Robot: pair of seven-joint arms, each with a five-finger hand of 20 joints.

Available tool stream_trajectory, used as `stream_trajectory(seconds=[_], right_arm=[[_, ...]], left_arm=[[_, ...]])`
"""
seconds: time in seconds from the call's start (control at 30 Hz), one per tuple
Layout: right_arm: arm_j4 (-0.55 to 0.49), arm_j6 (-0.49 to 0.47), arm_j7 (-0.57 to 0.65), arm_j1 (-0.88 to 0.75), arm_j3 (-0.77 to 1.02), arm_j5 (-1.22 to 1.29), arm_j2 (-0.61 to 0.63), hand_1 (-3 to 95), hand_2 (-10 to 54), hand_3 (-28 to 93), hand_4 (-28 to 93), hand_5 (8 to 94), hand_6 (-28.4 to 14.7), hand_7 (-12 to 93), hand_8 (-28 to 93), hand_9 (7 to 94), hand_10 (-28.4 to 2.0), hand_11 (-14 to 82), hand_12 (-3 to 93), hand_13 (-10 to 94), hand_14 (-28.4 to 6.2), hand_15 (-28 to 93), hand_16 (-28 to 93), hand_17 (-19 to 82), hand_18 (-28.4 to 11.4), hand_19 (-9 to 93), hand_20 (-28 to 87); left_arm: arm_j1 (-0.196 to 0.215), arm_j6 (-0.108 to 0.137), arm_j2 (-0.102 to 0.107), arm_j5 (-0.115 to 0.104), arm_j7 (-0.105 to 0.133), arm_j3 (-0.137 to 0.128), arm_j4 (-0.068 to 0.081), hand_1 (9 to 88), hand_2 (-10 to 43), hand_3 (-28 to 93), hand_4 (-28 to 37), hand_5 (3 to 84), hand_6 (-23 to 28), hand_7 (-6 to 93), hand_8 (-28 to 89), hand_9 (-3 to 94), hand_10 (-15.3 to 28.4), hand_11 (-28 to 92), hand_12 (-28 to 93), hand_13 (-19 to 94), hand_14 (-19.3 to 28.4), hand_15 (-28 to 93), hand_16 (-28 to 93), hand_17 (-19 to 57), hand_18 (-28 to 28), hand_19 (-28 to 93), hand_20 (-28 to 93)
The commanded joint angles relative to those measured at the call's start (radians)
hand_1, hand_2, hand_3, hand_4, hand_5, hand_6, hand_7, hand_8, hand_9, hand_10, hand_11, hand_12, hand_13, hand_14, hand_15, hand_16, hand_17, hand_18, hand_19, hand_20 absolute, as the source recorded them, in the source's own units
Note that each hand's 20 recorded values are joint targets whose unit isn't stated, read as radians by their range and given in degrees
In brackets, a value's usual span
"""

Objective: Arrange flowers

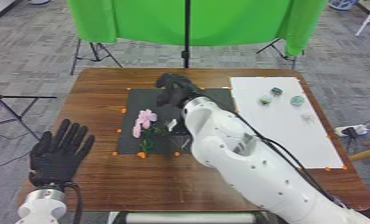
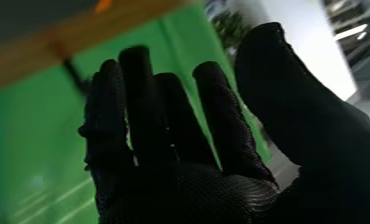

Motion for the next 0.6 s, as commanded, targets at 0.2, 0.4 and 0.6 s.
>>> stream_trajectory(seconds=[0.2, 0.4, 0.6], right_arm=[[-0.074, 0.006, 0.109, -0.333, 0.414, -0.087, 0.437, 45.1, -9.5, 81, -28, 44.2, -7.9, 9, -10, 33.5, -20.9, 7.7, 12.8, 23, -21.7, 22, 14, 9, -21.7, 64, 22], [-0.038, 0.010, 0.157, -0.418, 0.535, -0.103, 0.467, 45.6, -9.5, 82, -28, 41.8, -6.7, 10, -10, 28.4, -22.1, 5.8, 13.3, 21, -21.4, 18, 17, 7, -21.0, 63, 20], [0.038, 0.051, 0.164, -0.449, 0.578, -0.130, 0.490, 47.6, -9.5, 83, -28, 42.3, -5.8, 11, -11, 29.1, -21.4, 6.4, 13.6, 21, -21.0, 17, 19, 7, -20.8, 63, 20]], left_arm=[[0.038, -0.008, -0.015, 0.019, -0.005, -0.034, 0.000, 27.8, 20.7, 75, -28.3, 46.5, 8.1, 11.7, -8, 39.2, 14.5, 19, 13, 31, 13.9, 34, -4, -3.9, 14.0, 30, 17], [0.044, 0.004, -0.014, 0.022, 0.002, -0.029, -0.002, 27.8, 20.7, 75, -28.3, 46.4, 8.0, 11.7, -8, 39.3, 14.6, 19, 13, 31, 13.8, 34, -4, -3.9, 14.0, 30, 17], [0.041, -0.001, -0.020, 0.037, 0.001, -0.021, 0.000, 27.8, 20.7, 75, -28.3, 46.4, 8.0, 11.6, -8, 39.3, 14.6, 19, 13, 31, 13.7, 34, -4, -3.8, 14.0, 30, 17]])
